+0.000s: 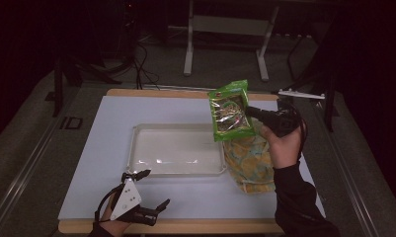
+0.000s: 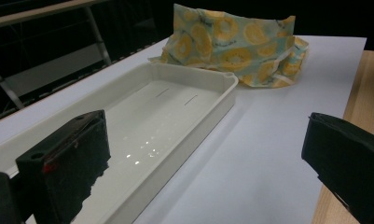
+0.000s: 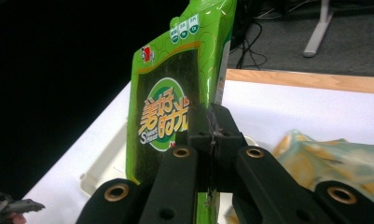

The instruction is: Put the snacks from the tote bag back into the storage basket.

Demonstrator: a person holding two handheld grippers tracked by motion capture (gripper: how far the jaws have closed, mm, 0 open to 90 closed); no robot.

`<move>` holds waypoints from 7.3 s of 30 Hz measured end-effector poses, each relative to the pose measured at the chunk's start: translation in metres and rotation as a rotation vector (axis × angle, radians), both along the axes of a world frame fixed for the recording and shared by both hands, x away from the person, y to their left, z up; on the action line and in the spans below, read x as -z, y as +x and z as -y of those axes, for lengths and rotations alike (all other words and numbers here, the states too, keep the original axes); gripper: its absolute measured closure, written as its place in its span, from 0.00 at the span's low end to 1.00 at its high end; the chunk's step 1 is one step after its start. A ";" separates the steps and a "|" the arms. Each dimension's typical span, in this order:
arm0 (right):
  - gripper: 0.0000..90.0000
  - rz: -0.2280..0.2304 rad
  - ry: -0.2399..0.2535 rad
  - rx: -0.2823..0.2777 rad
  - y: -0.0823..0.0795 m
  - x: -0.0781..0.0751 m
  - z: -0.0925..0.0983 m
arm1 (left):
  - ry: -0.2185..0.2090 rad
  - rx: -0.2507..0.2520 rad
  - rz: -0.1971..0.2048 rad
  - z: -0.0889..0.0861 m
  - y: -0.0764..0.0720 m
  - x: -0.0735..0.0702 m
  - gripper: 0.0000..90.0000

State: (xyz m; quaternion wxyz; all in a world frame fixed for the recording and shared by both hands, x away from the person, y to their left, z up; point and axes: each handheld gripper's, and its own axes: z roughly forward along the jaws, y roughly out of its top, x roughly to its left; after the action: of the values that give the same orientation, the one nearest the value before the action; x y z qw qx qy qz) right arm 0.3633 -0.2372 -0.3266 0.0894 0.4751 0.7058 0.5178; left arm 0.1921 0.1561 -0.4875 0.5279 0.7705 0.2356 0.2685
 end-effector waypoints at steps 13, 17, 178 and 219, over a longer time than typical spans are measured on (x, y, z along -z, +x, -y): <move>0.99 -0.042 0.098 -0.037 -0.002 0.025 -0.036 | -0.005 -0.001 0.004 0.000 -0.001 -0.001 0.02; 0.99 -0.050 0.124 -0.037 -0.001 0.035 -0.045 | -0.006 0.000 0.009 0.000 -0.001 -0.001 0.02; 0.18 0.068 -0.199 -0.010 -0.001 0.082 -0.003 | 0.021 0.011 0.009 0.003 0.000 0.000 0.02; 0.16 0.238 -0.265 0.260 -0.065 0.127 0.077 | 0.023 0.022 -0.004 0.002 0.000 -0.001 0.02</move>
State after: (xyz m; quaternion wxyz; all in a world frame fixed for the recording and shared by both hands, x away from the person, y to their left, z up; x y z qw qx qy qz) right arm 0.2981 -0.3145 -0.4539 0.2996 0.4817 0.6851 0.4569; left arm 0.1926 0.1538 -0.4866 0.5215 0.7796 0.2250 0.2637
